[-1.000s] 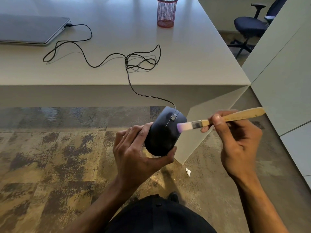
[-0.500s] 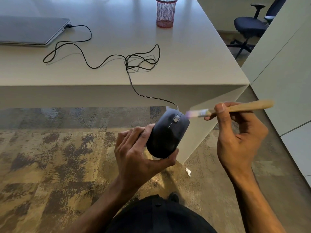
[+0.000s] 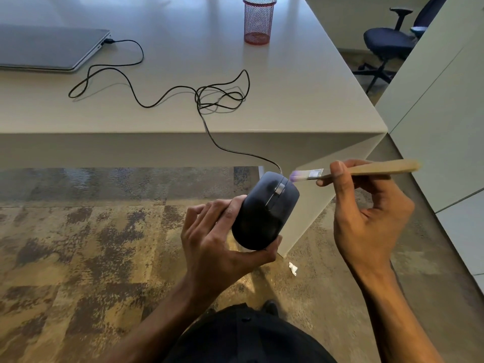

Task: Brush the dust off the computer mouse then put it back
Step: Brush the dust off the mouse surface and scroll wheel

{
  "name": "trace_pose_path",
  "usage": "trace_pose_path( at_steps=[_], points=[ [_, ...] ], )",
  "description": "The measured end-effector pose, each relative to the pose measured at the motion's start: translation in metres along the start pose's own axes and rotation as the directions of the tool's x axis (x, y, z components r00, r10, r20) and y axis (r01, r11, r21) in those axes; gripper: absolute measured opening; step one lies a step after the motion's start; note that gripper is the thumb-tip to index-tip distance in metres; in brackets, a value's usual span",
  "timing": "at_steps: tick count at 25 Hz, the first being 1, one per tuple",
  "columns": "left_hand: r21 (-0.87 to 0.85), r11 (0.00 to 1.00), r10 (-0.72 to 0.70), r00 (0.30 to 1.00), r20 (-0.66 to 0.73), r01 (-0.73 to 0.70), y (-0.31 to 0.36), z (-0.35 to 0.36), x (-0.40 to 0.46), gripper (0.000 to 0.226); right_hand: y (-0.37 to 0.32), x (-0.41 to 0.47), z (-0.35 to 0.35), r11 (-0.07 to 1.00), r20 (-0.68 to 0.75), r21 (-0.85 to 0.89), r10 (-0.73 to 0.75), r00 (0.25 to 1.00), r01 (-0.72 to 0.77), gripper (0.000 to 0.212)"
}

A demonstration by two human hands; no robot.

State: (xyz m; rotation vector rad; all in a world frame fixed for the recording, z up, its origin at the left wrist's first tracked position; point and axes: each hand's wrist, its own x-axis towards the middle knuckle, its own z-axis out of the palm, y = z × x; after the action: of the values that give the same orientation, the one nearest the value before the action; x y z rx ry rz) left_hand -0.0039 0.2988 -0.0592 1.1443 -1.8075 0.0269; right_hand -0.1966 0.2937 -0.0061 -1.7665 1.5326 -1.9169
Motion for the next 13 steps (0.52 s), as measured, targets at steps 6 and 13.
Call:
trace_pose_path(
  at_steps=[6, 13],
  points=[
    [-0.003, 1.0, 0.031, 1.0, -0.003, -0.031, 0.001, 0.0, 0.0, 0.069, -0.005, -0.001, 0.008, 0.985, 0.149, -0.142, -0.072, 0.986, 0.093, 0.01],
    [0.012, 0.999, 0.039, 0.999, 0.002, -0.039, 0.0, -0.001, -0.001, 0.07, -0.008, -0.004, 0.013, 0.999, 0.181, 0.026, -0.05, 0.982, 0.046, 0.007]
  ],
)
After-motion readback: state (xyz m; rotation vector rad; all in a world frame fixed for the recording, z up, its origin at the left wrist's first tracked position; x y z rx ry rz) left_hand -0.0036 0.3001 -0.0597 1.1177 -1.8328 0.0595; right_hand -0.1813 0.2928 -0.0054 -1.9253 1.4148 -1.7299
